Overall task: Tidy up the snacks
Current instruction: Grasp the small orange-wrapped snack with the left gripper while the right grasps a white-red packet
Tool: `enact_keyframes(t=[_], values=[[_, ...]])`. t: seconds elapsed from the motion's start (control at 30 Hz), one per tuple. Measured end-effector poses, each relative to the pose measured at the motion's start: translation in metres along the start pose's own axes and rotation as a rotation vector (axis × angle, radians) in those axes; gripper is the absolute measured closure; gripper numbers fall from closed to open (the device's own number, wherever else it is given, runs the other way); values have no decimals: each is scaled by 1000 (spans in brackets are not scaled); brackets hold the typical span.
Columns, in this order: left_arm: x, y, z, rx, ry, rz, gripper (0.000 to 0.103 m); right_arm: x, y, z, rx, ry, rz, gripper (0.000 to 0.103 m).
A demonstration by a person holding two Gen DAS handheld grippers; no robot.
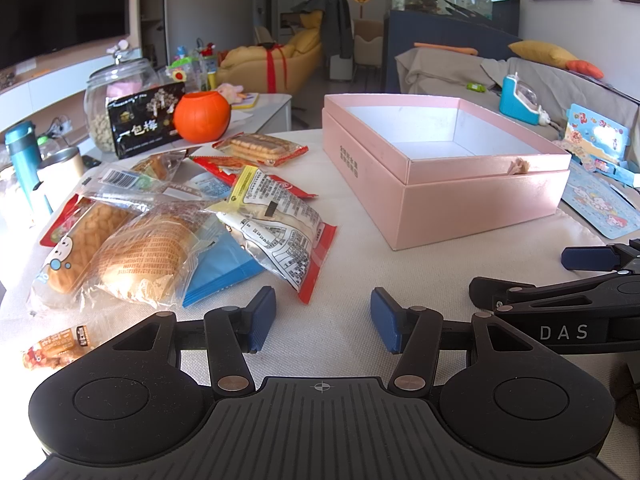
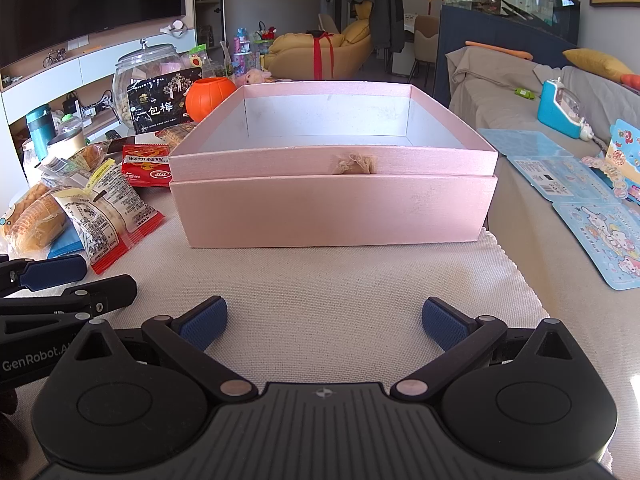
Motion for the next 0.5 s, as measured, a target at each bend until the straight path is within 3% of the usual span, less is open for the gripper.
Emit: enact_keyframes(t=[0.2,0.3,0.43,0.5], values=[[-3,-1,-1,2,10,13,45,-1,0,-1,-2,0,1,0],[-11,3,-2,-2,21,55,48,-1,0,-1,-14,-1,1,0],[-36,29,-6,17,58,119,48,1,0,-7,-116,-26,20,0],[-54,51,-9,55,68,97,48,-4,-4,-10,-141,-44,57,0]])
Point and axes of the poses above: each gripper's, at about its wrist camera, not at the fingertips, and y roughly against the way its jaws point, x to its right, z to its underside, the point moved 4 cm from there along -y, roughly the way its jaws point, and after that the axes turned 5 degrees about -y, right-handed, at the moved point
